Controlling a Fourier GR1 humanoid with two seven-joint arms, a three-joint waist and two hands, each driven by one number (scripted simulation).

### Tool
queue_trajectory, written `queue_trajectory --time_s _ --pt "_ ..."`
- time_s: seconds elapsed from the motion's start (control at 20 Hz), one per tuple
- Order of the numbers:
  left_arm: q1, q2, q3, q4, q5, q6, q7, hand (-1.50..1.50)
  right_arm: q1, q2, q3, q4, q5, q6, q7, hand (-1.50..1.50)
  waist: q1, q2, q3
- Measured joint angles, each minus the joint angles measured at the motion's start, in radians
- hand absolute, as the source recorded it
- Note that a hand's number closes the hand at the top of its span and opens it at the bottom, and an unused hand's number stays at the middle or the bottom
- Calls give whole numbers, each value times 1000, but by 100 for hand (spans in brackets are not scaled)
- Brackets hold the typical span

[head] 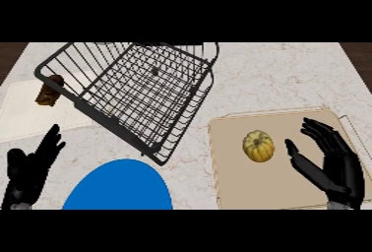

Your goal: Pick the squash from the tray and place it in the tiered basket

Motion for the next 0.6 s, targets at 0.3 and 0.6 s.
queue_trajectory --time_s 0.3,0.6 --pt "-5 11 15 -3 21 -30 -6 0 118 -161 58 96 336 -175 182 -150 25 15 -15" --pt "-27 25 22 10 35 -64 2 0 118 -291 149 42 524 -103 509 -150 55 13 -27"
